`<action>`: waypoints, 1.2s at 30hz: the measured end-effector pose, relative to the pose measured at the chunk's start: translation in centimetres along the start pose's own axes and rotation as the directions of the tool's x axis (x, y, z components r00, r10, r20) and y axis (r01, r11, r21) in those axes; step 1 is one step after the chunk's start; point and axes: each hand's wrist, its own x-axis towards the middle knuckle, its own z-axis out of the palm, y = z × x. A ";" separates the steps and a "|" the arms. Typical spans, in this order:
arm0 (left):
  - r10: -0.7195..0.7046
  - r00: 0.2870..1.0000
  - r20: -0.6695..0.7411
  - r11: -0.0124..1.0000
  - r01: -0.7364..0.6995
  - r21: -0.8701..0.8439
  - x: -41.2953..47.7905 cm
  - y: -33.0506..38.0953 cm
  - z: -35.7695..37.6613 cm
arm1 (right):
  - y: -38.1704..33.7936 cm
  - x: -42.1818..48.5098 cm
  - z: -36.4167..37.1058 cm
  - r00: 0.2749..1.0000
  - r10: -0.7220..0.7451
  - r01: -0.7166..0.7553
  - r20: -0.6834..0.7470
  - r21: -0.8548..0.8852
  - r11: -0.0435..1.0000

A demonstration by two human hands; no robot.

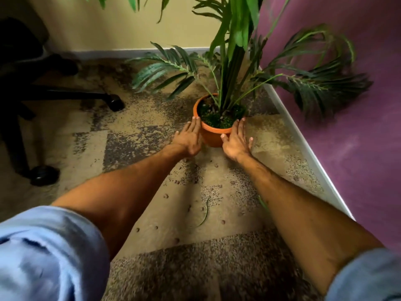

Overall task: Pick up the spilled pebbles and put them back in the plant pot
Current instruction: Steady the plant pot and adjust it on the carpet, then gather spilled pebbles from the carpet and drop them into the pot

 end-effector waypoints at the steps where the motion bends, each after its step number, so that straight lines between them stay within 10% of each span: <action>1: 0.026 1.000 0.012 0.998 -0.027 0.054 -0.6 -0.6 0.5 | 0.1 -0.5 0.4 0.999 -0.018 0.018 -0.044 0.008 1.000; 7: -0.034 0.992 0.122 0.960 -0.001 0.281 -2.4 -4.7 3.3 | 0.9 -4.2 2.8 0.830 -0.226 0.210 -0.511 -0.091 0.974; 13: -0.231 0.971 0.068 0.954 0.212 0.213 -5.3 -7.2 8.2 | 1.3 -3.2 6.8 0.999 -0.023 0.025 0.045 -0.041 0.999; 23: -0.335 0.942 0.013 0.941 0.333 0.058 -6.6 -11.4 11.1 | 2.2 -0.6 9.4 0.988 0.129 -0.140 0.079 0.142 0.980; 36: -0.274 0.961 -0.015 0.952 0.269 -0.148 -5.3 -10.4 11.0 | -1.9 -1.3 12.2 0.963 -0.182 0.175 0.197 0.049 0.983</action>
